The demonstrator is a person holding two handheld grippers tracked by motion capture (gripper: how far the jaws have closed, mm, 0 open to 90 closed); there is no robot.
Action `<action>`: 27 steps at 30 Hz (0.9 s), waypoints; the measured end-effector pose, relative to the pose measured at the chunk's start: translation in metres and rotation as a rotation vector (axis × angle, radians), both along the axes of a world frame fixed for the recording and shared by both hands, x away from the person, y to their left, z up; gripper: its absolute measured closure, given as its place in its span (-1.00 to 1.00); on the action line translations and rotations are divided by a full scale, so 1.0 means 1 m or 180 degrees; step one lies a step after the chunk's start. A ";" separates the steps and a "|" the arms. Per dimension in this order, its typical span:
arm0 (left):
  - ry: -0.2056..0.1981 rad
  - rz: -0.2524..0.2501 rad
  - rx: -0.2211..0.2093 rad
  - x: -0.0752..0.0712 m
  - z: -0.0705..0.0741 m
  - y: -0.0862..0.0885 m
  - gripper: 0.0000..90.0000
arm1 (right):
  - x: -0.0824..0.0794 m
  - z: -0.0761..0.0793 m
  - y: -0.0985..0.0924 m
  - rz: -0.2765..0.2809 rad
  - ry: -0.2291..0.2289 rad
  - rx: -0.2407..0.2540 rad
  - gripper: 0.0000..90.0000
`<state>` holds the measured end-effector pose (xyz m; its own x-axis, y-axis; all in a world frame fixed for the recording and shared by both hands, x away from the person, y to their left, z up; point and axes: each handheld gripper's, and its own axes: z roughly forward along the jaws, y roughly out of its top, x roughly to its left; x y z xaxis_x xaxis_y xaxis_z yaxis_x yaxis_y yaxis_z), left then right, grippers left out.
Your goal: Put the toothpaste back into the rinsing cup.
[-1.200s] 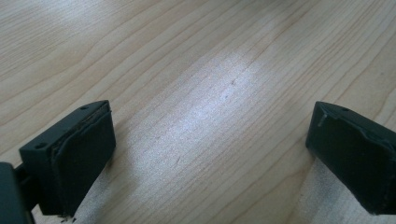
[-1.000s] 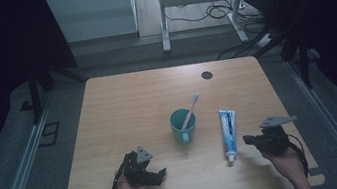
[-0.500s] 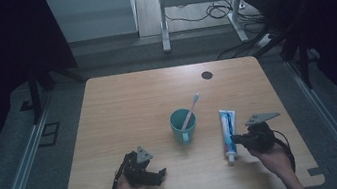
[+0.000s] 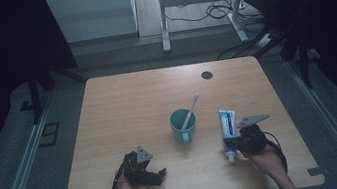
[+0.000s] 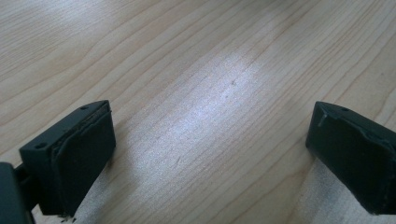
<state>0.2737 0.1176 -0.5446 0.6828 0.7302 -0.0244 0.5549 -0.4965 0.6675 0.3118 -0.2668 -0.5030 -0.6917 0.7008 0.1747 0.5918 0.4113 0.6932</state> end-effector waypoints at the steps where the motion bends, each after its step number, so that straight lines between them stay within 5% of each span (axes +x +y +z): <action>1: 0.0001 0.0000 0.0000 0.000 0.000 0.000 -0.96 | 0.000 0.000 0.001 0.0035 0.0007 -0.0010 0.98; 14: 0.0005 0.0008 -0.0005 0.000 0.000 0.000 -0.96 | -0.003 -0.001 0.006 0.0078 0.0055 -0.0097 0.98; 20: 0.0006 0.0009 -0.0007 0.000 0.000 0.000 -0.96 | -0.006 -0.006 0.006 0.0067 0.0092 -0.0275 0.98; 27: 0.0006 0.0008 -0.0006 0.000 0.000 0.000 -0.96 | -0.007 -0.009 -0.007 -0.0034 0.0128 -0.0232 0.96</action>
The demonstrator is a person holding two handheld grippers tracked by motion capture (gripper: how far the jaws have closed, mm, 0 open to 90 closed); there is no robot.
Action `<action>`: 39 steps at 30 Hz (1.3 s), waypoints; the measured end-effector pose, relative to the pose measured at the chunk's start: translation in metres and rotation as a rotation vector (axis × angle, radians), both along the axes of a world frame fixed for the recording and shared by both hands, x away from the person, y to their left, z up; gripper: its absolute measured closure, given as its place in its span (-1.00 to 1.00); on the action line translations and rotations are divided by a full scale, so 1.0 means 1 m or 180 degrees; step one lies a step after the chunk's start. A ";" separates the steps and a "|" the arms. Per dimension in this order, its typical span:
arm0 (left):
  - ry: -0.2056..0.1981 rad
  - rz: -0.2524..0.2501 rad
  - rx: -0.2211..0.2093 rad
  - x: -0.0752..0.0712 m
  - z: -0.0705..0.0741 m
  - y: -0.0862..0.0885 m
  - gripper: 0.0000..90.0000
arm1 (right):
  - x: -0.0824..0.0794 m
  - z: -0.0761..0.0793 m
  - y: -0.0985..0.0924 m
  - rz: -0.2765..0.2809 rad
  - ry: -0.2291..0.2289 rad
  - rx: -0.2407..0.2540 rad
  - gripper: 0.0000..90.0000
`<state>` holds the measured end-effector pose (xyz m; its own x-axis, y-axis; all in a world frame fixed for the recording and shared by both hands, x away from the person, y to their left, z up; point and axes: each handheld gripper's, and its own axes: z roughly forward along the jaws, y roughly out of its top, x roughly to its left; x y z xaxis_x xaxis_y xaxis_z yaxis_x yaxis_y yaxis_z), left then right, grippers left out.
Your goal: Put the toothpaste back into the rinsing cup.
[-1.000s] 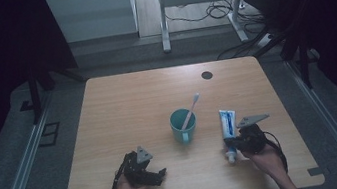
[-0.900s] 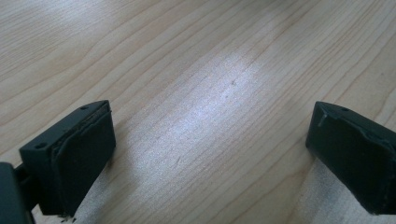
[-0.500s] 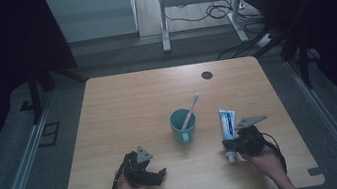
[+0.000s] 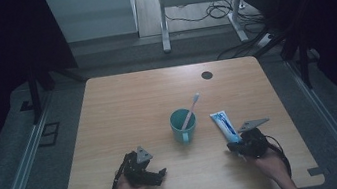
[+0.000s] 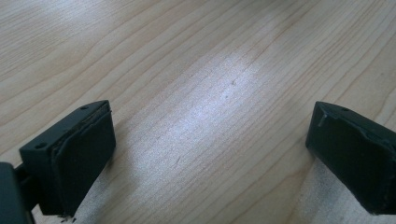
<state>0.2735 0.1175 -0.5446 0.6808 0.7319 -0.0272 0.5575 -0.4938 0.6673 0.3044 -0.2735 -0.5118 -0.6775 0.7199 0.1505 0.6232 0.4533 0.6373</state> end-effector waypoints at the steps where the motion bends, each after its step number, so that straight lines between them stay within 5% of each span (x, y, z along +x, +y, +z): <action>1: 0.0000 0.0000 0.0000 0.000 0.000 0.000 -0.96 | 0.000 0.000 -0.001 -0.0002 -0.0001 0.0001 0.95; 23: 0.0002 0.0003 -0.0001 0.000 0.000 0.000 -0.96 | -0.004 0.005 -0.023 -0.0107 -0.0017 0.0079 0.82; 39: 0.0000 -0.0001 0.0002 0.000 0.000 0.000 -0.96 | -0.001 0.023 -0.032 -0.0160 -0.0061 -0.0080 0.29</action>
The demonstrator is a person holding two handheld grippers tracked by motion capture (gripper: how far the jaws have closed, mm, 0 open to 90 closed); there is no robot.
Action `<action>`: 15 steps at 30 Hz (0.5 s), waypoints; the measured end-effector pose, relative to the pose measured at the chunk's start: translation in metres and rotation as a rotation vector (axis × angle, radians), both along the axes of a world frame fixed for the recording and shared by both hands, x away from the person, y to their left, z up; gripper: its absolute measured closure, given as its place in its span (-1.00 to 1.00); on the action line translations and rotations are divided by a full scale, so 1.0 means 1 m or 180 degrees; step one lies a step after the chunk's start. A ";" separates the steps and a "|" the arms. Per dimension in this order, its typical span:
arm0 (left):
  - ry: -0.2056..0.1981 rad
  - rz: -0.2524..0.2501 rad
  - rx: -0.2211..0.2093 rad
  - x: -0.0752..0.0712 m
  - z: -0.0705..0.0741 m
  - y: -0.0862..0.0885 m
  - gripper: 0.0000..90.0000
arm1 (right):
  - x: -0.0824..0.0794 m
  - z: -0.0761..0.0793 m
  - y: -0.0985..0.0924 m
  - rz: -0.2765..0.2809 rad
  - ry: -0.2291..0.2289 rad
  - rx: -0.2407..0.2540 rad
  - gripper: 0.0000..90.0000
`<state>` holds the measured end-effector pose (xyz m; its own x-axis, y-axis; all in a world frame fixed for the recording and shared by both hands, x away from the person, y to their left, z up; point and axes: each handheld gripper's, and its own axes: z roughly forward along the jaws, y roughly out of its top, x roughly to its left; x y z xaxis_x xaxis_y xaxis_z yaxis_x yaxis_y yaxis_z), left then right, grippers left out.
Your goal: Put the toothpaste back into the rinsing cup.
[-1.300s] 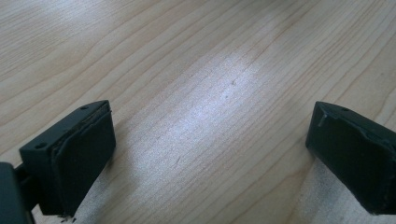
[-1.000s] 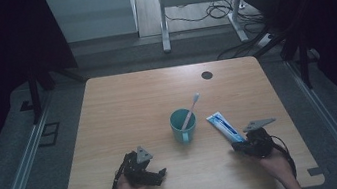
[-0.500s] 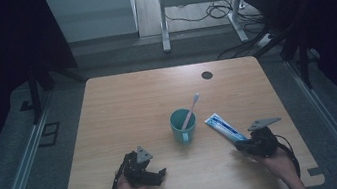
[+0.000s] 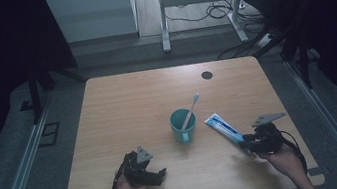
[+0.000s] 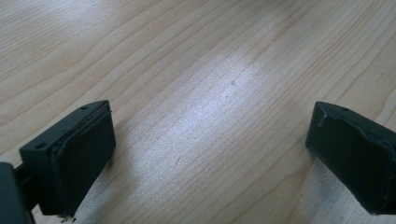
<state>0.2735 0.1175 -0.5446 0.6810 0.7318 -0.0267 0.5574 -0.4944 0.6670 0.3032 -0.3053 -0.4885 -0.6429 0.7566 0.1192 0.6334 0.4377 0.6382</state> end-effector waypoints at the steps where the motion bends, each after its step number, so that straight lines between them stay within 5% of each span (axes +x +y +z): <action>1: 0.0000 0.0000 0.0000 0.000 0.000 0.000 -0.96 | 0.001 0.001 0.000 0.0004 0.0010 -0.0024 0.26; 15: 0.0005 -0.0013 0.0017 0.000 0.000 0.000 -0.96 | 0.022 0.000 0.007 -0.0017 0.0326 -0.0396 -0.12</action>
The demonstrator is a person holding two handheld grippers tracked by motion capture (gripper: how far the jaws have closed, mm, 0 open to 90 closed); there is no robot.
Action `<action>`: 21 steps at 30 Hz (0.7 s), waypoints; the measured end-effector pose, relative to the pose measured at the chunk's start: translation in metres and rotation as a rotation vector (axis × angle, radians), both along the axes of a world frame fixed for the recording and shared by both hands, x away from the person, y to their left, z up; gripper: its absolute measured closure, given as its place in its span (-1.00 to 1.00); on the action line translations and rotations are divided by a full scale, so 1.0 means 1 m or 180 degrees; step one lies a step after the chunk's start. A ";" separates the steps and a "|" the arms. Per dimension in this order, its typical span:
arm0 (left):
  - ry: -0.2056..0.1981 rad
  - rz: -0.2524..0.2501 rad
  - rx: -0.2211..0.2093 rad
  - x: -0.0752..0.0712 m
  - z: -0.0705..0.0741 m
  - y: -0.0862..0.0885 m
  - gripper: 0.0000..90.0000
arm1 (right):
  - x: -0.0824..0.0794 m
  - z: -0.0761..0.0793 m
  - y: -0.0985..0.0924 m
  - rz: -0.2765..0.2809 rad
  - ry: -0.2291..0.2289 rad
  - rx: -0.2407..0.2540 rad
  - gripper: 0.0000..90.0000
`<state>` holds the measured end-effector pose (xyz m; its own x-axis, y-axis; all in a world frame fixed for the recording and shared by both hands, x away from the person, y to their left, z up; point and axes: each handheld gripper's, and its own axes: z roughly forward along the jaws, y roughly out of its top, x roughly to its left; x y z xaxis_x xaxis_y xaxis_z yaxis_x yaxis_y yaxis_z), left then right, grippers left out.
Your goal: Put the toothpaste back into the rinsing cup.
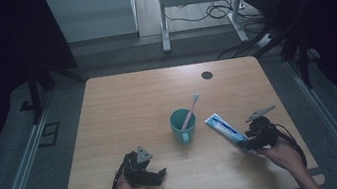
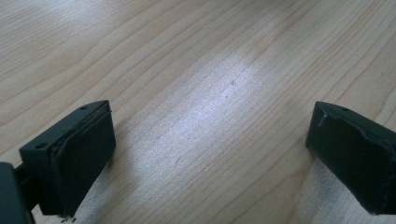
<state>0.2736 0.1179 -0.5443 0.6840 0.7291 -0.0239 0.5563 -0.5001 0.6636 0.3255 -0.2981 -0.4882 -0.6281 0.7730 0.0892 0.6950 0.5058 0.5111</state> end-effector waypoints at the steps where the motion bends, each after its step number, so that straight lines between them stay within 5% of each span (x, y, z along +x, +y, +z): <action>1: 0.0000 0.0000 0.0000 0.000 0.000 0.000 -0.96 | 0.000 0.000 0.000 0.0000 0.0000 0.0000 -0.12; 8: 0.0005 0.0000 0.0003 0.000 0.000 0.000 -0.96 | 0.014 -0.002 0.011 0.0075 0.0249 -0.0304 -0.22; 21: 0.0003 -0.0004 0.0006 0.000 0.000 0.000 -0.96 | 0.036 -0.001 0.027 0.0086 0.0551 -0.0634 -0.24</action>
